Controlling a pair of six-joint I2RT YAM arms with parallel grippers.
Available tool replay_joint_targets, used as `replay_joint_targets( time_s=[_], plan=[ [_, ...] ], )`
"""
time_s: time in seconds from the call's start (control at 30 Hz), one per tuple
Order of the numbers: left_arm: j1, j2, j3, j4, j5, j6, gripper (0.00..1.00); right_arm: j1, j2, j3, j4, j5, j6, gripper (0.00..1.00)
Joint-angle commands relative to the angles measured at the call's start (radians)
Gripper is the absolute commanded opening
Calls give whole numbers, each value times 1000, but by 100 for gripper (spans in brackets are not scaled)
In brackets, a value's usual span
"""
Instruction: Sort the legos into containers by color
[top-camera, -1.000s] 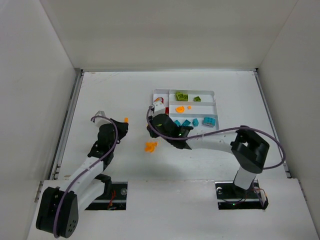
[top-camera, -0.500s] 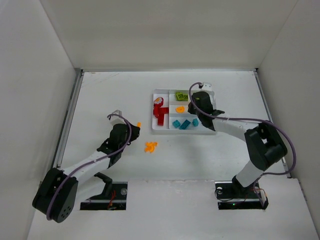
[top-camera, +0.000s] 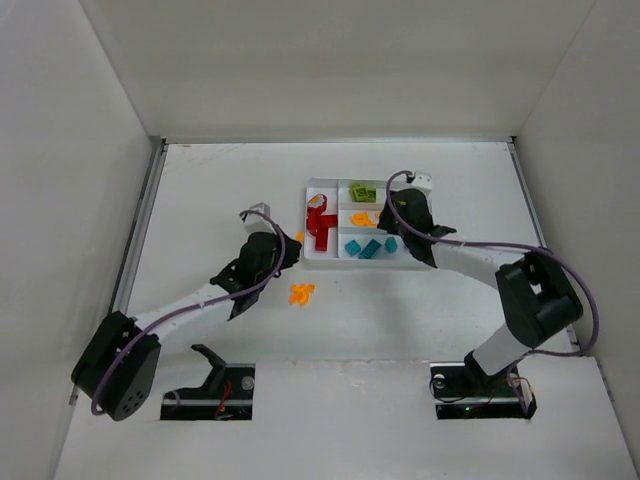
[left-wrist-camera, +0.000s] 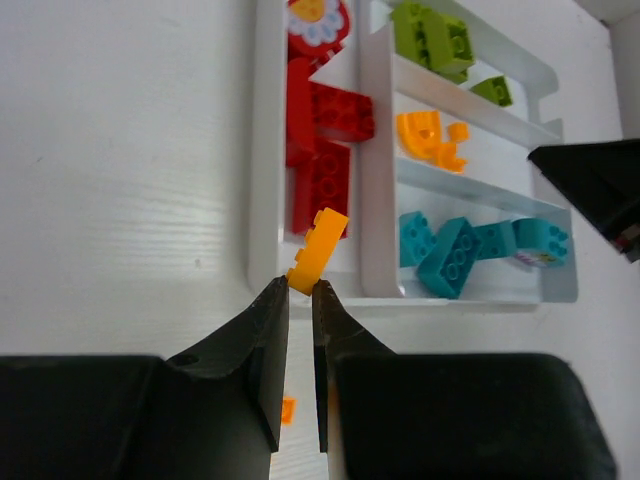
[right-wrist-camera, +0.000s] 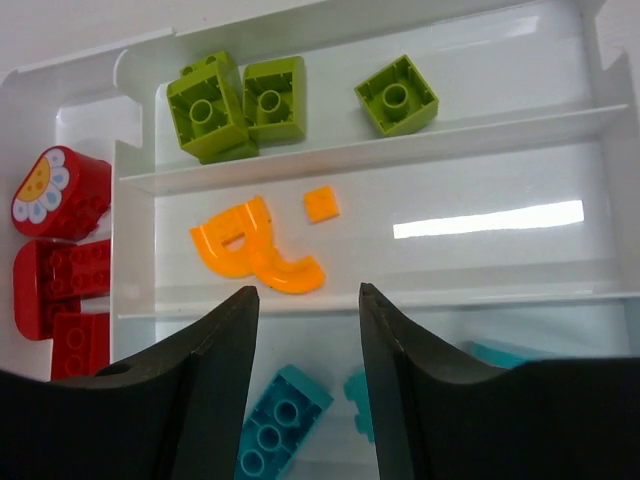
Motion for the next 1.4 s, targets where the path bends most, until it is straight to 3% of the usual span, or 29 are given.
replay_joint_targets(
  time_s=[0.0, 0.2, 0.37, 0.5, 0.8, 1.03, 1.13, 1.37],
  plan=[
    [-41, 57, 138, -27, -21, 28, 9, -3, -130, -71, 42, 25, 23, 51],
    [-112, 287, 401, -113, -19, 93, 10, 20, -328, -255, 64, 73, 77, 48],
    [-132, 510, 651, -213, -3, 149, 11, 27, -403, -353, 119, 72, 97, 45],
    [-137, 669, 832, -326, -7, 183, 12, 34, -406, -356, 134, 61, 101, 45],
    [-126, 850, 1054, -463, 4, 206, 17, 47, -471, -376, 142, 49, 106, 46],
    [-135, 898, 1115, -523, -2, 220, 29, 50, -472, -375, 143, 36, 108, 48],
    [-135, 862, 1092, -506, -7, 219, 30, 51, -474, -373, 143, 36, 105, 47],
    [-132, 585, 813, -387, -21, 194, 24, 138, -422, -326, 140, -51, 60, 31]
  ],
)
